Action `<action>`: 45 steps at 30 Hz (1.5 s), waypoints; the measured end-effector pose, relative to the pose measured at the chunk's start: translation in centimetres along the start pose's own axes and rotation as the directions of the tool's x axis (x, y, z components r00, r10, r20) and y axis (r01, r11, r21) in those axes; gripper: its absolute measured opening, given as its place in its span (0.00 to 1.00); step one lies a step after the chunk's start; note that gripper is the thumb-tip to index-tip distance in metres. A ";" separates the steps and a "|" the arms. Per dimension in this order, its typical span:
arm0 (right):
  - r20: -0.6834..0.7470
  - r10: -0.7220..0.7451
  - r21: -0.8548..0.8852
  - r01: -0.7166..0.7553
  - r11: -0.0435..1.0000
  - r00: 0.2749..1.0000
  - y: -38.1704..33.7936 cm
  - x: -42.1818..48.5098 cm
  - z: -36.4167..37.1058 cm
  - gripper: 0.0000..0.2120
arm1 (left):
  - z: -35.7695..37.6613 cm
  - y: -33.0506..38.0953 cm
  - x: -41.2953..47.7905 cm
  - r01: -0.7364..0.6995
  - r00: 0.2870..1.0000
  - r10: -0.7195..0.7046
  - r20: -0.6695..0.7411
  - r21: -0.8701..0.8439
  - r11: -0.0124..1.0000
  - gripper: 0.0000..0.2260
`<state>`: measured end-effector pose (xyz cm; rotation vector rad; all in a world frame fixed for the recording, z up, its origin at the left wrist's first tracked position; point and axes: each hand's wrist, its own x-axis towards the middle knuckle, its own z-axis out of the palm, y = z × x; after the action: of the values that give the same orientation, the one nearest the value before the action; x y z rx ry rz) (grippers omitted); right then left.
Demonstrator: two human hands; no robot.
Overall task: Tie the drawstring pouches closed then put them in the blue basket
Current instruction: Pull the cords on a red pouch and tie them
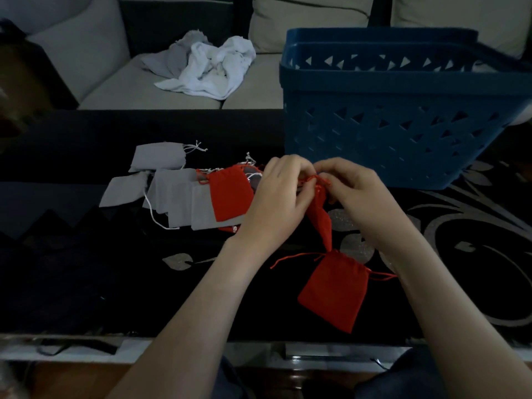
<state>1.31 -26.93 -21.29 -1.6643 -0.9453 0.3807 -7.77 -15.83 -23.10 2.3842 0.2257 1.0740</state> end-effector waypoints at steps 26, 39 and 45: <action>-0.140 -0.104 -0.200 0.074 0.977 0.985 0.5 -0.1 0.3 0.05 | 0.3 -0.1 -0.2 0.083 0.992 -0.089 -0.084 -0.071 0.994 0.06; -0.272 -0.106 -0.381 -0.006 0.925 0.956 1.9 0.6 0.9 0.05 | 0.7 -1.2 -0.4 -0.099 0.993 0.115 -0.016 0.405 0.909 0.03; -0.271 -0.042 -0.317 -0.048 0.947 0.962 1.5 0.8 0.7 0.03 | 0.4 -0.5 0.1 0.166 0.982 -0.163 0.098 -0.022 0.986 0.07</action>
<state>1.92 -26.00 -22.72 -1.9541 -0.8249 -0.0105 -7.41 -15.50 -23.49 2.3369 0.3631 0.8793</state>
